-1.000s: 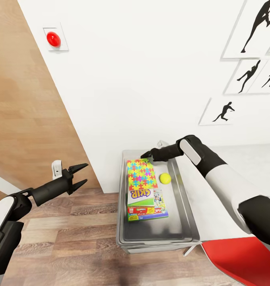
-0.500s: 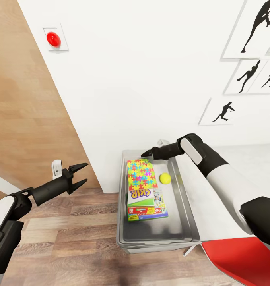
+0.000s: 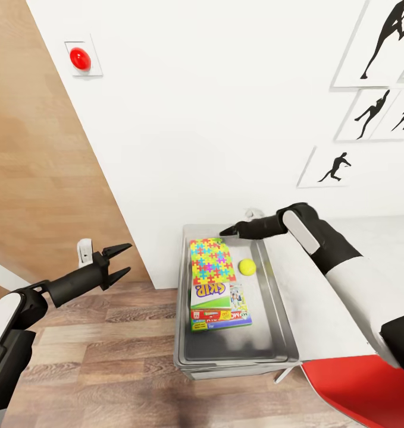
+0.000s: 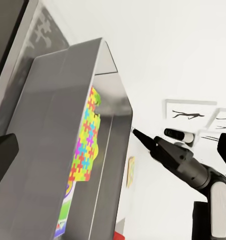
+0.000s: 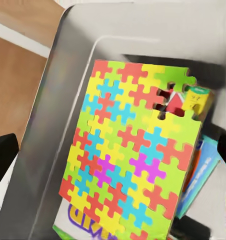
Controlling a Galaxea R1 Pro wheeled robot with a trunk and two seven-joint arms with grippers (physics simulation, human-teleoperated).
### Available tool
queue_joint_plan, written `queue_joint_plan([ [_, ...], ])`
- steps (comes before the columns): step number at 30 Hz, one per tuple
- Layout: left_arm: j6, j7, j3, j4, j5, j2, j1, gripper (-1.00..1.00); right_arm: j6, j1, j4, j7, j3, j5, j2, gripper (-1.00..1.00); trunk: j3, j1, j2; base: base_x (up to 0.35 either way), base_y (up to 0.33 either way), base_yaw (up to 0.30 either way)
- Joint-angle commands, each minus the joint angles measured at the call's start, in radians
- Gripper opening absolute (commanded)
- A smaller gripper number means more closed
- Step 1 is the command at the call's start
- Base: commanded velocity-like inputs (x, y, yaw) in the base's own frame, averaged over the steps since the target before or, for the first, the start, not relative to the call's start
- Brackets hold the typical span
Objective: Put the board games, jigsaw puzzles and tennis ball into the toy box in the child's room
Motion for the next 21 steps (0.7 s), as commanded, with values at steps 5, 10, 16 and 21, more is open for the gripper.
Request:
queue_joint_plan([
  [5,0.003,0.010,0.001,-0.001,0.010,0.001,-0.004,1.00,0.000,0.048,-0.128,0.012,-0.036,-0.001,-0.062,1.00,-0.002,0.001,-0.002,0.000,0.000,0.000],
  [10,0.003,0.010,0.001,-0.002,-0.003,0.001,-0.011,1.00,0.000,0.117,-0.271,0.012,-0.129,-0.015,-0.109,1.00,-0.002,0.001,-0.002,0.000,0.000,0.000],
  [16,0.005,0.010,0.002,-0.002,-0.021,0.003,-0.022,1.00,0.000,0.166,-0.379,0.012,-0.208,-0.020,-0.130,1.00,-0.002,0.001,-0.002,0.000,0.000,0.000],
  [21,0.008,0.008,0.002,-0.002,-0.026,0.005,-0.033,1.00,0.000,0.197,-0.448,0.012,-0.238,-0.021,-0.139,1.00,-0.002,0.001,-0.002,0.000,0.000,0.000],
])
